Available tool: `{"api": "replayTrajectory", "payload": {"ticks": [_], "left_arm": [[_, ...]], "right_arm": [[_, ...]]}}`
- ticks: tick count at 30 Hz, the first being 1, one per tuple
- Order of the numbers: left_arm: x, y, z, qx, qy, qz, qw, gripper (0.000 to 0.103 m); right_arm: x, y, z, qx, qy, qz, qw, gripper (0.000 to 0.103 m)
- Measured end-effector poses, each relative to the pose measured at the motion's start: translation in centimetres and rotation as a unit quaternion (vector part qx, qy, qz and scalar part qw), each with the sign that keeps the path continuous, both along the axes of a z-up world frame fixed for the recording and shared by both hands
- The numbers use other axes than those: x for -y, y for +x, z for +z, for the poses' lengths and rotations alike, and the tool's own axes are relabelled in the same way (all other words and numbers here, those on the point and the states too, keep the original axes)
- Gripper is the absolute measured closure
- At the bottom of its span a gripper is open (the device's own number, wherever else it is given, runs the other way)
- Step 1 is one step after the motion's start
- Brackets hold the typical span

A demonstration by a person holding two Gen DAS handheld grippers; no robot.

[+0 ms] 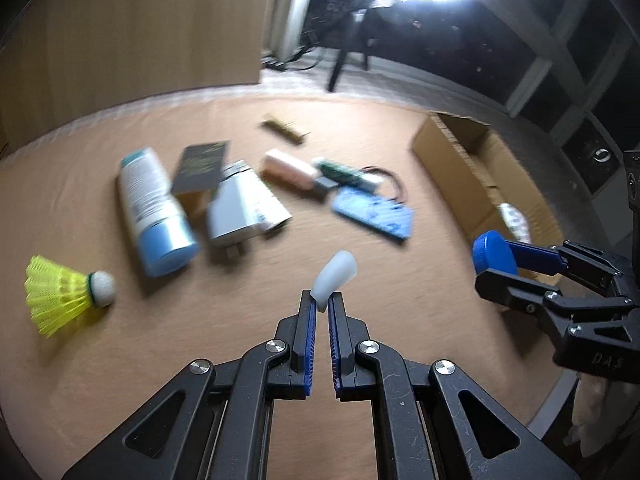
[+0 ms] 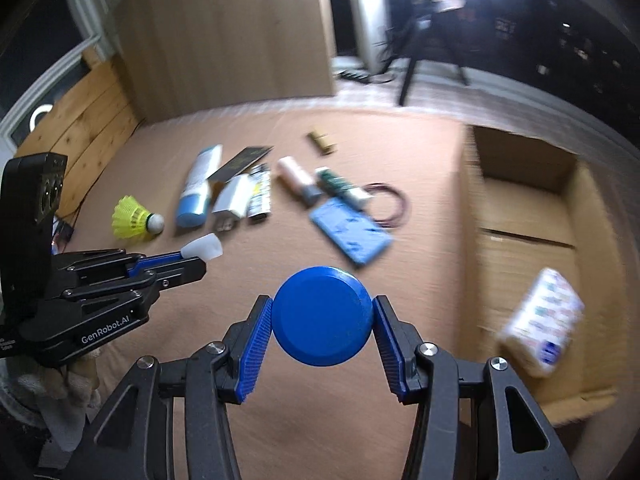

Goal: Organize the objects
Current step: 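Carry both items over the box and release them inside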

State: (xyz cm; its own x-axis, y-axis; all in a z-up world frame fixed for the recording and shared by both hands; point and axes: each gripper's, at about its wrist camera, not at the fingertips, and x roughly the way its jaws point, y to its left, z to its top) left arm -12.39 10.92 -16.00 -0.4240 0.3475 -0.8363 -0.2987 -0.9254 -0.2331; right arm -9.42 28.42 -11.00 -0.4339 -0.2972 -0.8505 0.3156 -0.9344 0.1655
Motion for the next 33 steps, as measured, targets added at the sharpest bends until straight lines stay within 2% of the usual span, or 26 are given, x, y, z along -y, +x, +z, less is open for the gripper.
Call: {"api": "replayTrajectory", "payload": {"ticks": [7,14,24,33], "left_arm": [[-5.9,0.1,1.8,-0.019,0.011,-0.044,0.9988,0.096],[-12.1,-0.2,2.8,-0.03,0.02,-0.085,0.9958,0.096],[-18.9,-1.3,2.3,-0.031,0.018,-0.112,0.993,0.096],[-21.5,-2.3,2.0,-0.03,0.014,-0.12,0.9922,0.096]], "right_arm": [[-6.9,0.9,1.6,-0.017,0.002,-0.063,0.998,0.057],[-12.8,1.5,1.7,-0.022,0.014,-0.111,0.993,0.057],[-17.3,0.7,0.7,-0.016,0.023,-0.136,0.99,0.057],[-19.0,0.0,0.1,-0.009,0.022,-0.14,0.99,0.057]]}}
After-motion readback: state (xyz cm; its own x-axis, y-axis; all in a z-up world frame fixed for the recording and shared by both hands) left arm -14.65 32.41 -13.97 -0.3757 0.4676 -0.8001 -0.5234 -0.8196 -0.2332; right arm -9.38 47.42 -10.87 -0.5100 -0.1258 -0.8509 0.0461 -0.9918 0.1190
